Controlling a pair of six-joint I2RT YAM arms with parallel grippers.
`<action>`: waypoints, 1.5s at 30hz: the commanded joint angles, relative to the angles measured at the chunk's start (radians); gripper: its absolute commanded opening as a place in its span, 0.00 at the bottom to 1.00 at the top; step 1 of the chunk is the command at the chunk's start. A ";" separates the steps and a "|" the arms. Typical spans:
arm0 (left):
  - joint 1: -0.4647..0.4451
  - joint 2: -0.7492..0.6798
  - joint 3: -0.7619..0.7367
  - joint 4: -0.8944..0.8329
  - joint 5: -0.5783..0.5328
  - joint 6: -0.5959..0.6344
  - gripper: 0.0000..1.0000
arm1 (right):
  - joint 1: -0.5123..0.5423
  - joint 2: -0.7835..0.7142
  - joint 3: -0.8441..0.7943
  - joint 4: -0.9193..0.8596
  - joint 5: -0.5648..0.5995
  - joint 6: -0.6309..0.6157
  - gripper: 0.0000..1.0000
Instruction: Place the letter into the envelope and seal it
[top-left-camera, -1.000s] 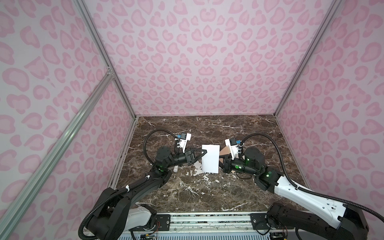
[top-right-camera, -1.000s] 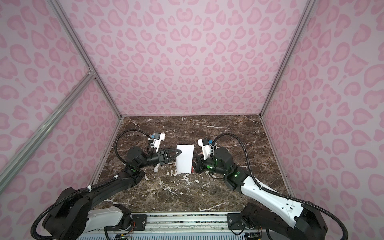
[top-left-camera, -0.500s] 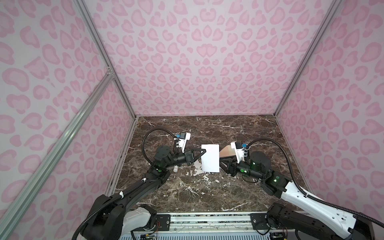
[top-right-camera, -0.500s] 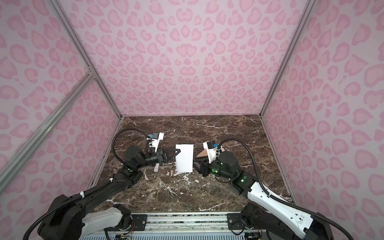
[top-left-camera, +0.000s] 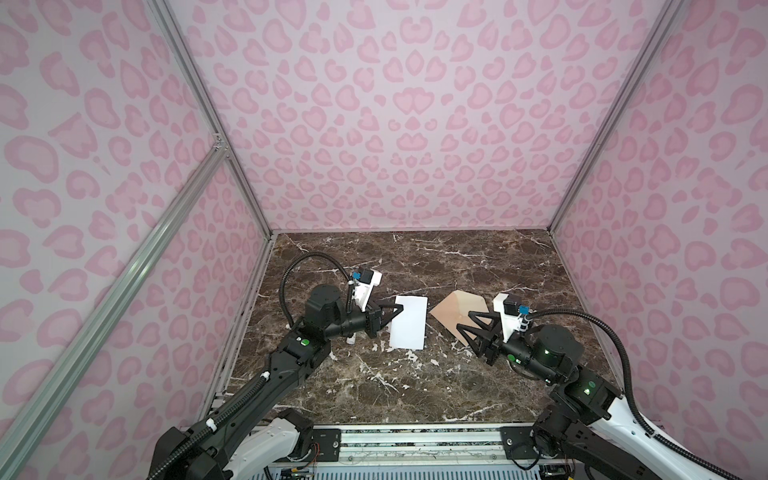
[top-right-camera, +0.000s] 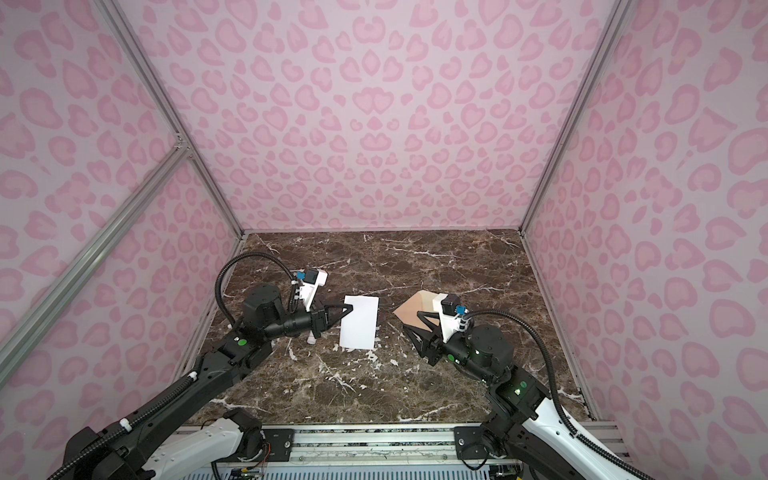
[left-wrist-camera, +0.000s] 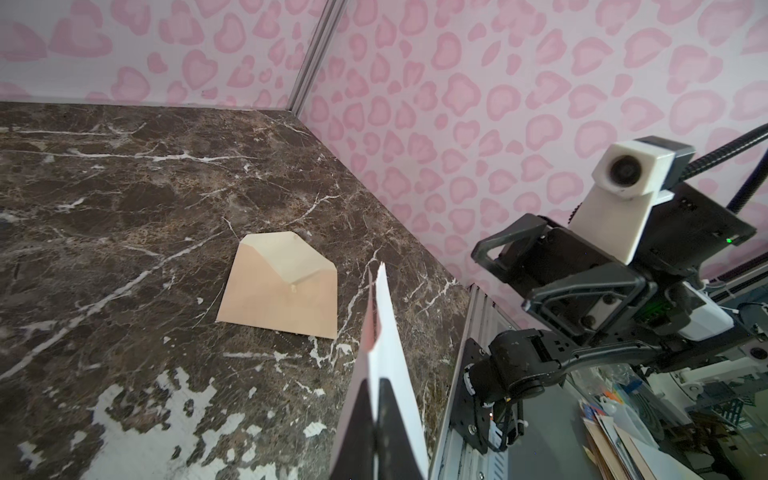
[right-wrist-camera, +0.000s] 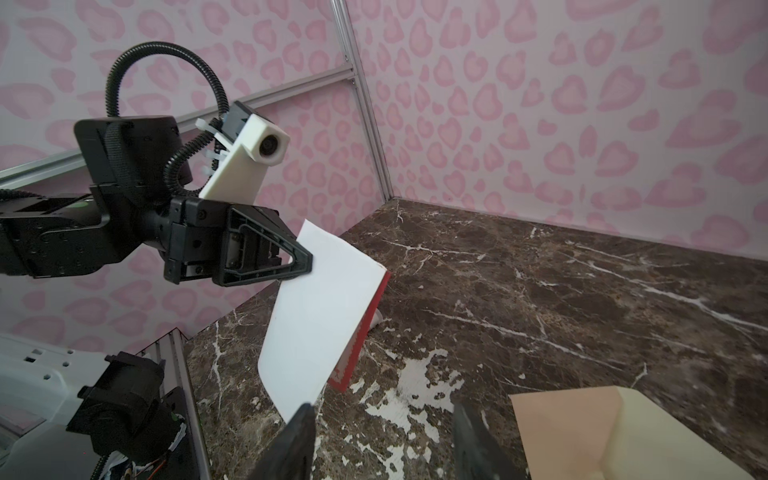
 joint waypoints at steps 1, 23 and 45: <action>-0.008 -0.013 0.026 -0.108 -0.007 0.110 0.04 | 0.001 0.001 -0.009 0.070 -0.087 -0.093 0.54; -0.252 -0.081 0.043 -0.276 -0.088 0.575 0.04 | 0.060 0.281 0.223 -0.186 -0.330 -0.515 0.56; -0.304 -0.132 0.047 -0.352 -0.021 0.748 0.04 | 0.112 0.423 0.278 -0.269 -0.399 -0.587 0.45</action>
